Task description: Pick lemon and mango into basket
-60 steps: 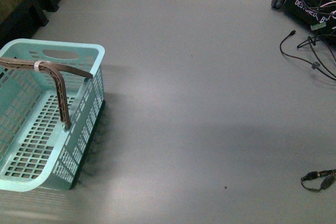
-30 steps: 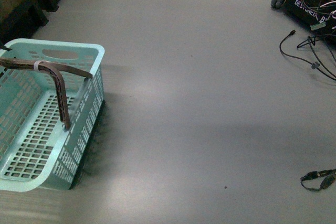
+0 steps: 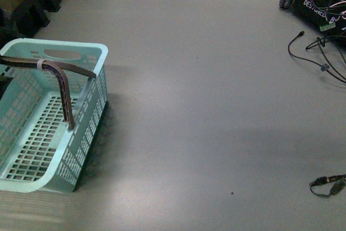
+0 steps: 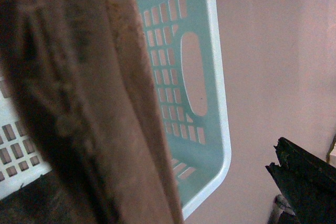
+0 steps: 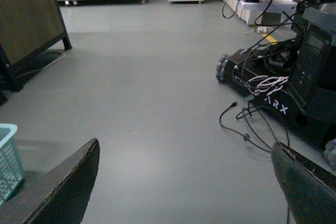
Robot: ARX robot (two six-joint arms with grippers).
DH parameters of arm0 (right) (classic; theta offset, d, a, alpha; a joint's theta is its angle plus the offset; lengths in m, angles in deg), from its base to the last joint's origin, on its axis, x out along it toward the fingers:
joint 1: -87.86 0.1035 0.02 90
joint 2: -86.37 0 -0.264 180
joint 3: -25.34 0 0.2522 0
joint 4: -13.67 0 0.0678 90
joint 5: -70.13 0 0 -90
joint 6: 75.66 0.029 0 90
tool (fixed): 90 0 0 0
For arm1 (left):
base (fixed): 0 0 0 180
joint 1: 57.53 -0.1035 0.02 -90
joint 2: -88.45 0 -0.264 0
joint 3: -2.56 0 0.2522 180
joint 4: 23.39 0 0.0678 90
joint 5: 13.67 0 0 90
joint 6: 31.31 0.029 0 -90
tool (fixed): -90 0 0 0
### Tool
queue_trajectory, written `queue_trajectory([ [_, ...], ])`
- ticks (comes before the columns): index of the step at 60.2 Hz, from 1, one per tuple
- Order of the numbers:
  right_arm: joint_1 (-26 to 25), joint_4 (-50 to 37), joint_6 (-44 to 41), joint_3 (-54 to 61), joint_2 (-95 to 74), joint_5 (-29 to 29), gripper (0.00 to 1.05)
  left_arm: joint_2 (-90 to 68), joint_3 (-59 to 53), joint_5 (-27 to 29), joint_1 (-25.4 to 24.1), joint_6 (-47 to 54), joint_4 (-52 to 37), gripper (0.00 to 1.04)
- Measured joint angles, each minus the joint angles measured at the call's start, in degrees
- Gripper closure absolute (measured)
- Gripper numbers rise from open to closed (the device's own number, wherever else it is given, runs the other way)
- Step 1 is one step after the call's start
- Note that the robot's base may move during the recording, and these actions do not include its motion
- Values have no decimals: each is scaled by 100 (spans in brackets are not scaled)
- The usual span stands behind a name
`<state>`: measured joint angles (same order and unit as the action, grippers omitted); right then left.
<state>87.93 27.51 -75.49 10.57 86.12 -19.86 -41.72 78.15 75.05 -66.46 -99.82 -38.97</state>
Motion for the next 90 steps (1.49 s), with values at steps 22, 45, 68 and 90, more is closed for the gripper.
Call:
queue_trajectory([
  [22,0,0,0,0,0,-2,9,-101,293,39,26,-221,577,64],
  [45,0,0,0,0,0,0,9,656,-267,-26,37,-649,1019,99],
  [68,0,0,0,0,0,0,9,3464,-1661,-304,-28,-1027,1838,99],
  [90,0,0,0,0,0,0,9,6773,-2039,-610,-83,-1563,3521,99],
])
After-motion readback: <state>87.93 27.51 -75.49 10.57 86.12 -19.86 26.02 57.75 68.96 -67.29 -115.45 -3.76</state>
